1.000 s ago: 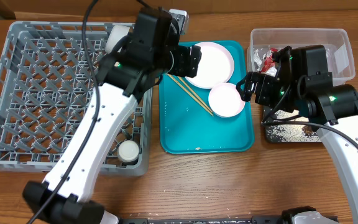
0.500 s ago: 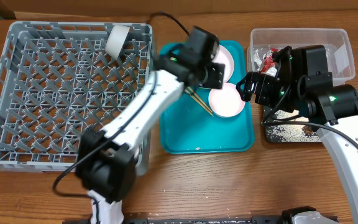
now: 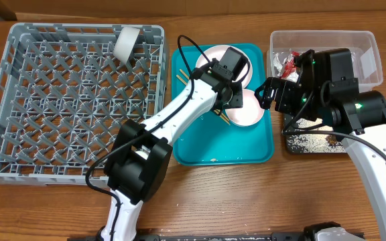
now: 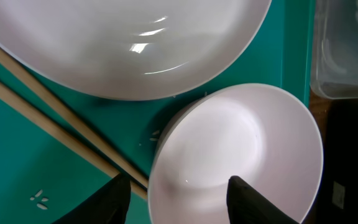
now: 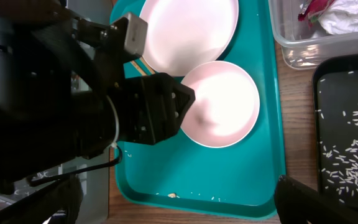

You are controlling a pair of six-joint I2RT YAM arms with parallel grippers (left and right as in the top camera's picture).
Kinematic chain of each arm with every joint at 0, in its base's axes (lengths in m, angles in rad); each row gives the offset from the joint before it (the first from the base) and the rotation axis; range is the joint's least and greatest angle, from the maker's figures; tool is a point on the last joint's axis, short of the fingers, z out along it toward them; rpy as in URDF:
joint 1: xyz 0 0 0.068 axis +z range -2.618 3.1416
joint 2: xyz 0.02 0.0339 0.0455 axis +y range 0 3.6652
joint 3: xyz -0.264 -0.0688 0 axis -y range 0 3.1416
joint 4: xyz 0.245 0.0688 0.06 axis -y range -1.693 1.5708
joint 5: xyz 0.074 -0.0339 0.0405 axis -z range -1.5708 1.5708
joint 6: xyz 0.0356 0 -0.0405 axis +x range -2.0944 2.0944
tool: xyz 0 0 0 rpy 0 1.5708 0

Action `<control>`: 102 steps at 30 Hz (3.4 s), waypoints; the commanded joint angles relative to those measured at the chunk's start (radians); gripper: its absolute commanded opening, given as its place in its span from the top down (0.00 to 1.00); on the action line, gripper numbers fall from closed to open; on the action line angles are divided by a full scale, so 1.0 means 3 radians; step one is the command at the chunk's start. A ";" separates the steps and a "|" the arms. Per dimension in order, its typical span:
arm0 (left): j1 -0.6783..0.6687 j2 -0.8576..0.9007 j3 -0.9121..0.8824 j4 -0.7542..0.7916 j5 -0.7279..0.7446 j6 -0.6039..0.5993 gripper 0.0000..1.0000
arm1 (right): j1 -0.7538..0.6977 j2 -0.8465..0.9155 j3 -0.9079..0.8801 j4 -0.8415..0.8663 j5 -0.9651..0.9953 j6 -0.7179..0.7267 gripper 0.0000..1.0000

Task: Sort waste into correct bins and load items into the dishwasher
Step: 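Reach the left gripper to the pink bowl and grasp its rim, then lift the pink bowl with the left gripper and carry it over the rack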

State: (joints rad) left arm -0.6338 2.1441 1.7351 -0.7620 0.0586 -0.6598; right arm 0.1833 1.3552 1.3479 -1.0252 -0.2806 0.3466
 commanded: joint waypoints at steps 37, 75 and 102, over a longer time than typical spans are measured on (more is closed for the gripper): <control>-0.0045 0.0112 -0.0061 -0.0056 -0.0225 -0.0282 0.96 | -0.0004 -0.0010 -0.0001 0.0008 0.0036 -0.0010 0.00; 0.1071 -0.1836 0.0203 -0.2190 -0.2359 0.0294 0.96 | -0.0004 -0.0010 -0.0001 0.0008 0.0036 -0.0010 0.00; 0.1069 -0.1818 0.0197 -0.2427 -0.3253 0.0228 0.96 | -0.0004 -0.0010 -0.0001 0.0008 0.0036 -0.0010 0.00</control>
State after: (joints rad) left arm -0.3161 1.6100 1.7782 -1.4895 -0.8326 -0.5770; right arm 0.1833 1.3552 1.3479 -1.0260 -0.2806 0.3466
